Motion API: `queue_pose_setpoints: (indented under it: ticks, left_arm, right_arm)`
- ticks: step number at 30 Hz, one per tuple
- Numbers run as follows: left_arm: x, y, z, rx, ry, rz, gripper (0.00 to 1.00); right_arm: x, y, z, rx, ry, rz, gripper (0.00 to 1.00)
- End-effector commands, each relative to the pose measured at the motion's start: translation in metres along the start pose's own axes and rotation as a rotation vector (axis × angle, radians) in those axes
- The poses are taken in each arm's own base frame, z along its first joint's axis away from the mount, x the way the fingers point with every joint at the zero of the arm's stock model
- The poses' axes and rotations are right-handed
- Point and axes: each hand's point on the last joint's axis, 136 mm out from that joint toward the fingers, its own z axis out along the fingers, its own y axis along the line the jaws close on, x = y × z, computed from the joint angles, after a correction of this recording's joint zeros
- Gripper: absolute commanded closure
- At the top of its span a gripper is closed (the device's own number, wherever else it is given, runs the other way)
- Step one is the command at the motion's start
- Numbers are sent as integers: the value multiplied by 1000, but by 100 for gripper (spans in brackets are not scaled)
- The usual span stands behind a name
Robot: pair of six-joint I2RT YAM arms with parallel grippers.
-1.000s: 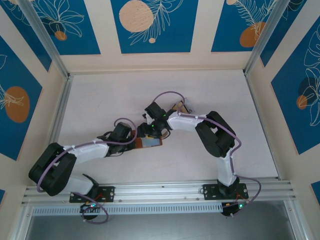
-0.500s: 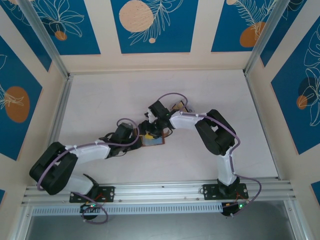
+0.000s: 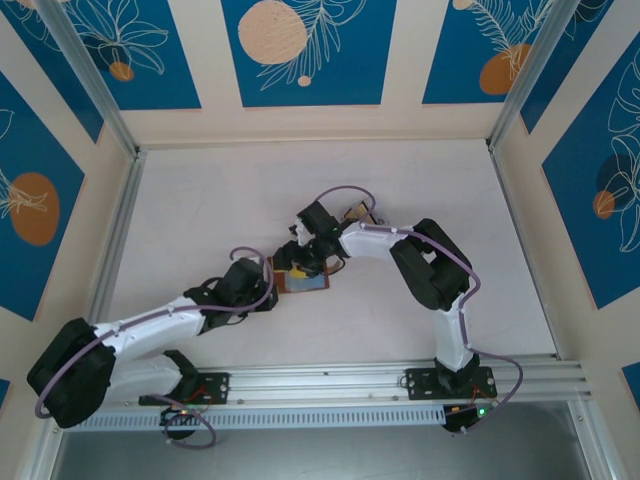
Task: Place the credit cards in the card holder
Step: Flip over the card slot in the card holder.
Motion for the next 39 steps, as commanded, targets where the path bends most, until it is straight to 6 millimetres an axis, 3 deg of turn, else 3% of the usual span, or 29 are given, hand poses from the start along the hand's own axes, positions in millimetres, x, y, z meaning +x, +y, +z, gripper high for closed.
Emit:
queue_pose_setpoints:
  ticks: [1, 7, 12, 18, 24, 32, 39]
  left_arm:
    - [-7, -9, 10, 11, -17, 21, 81]
    - [-17, -20, 21, 64, -71, 3, 88]
    - [-21, -24, 19, 124, -128, -21, 92]
    - [-22, -17, 24, 79, -136, -13, 94]
    - [-20, -5, 44, 27, -154, 8, 96]
    - [12, 27, 66, -36, -107, -38, 100]
    - [22, 33, 65, -54, -97, -41, 100]
  right_arm:
    - [24, -39, 13, 95, 103, 99, 40]
    - [24, -40, 12, 86, 112, 105, 40]
    - [26, -42, 12, 83, 123, 113, 40]
    - [26, -44, 9, 76, 126, 120, 40]
    - [27, -40, 7, 62, 133, 109, 39]
    - [15, -12, -13, 19, 99, 23, 38]
    - [-7, 18, -41, 16, 50, -83, 36]
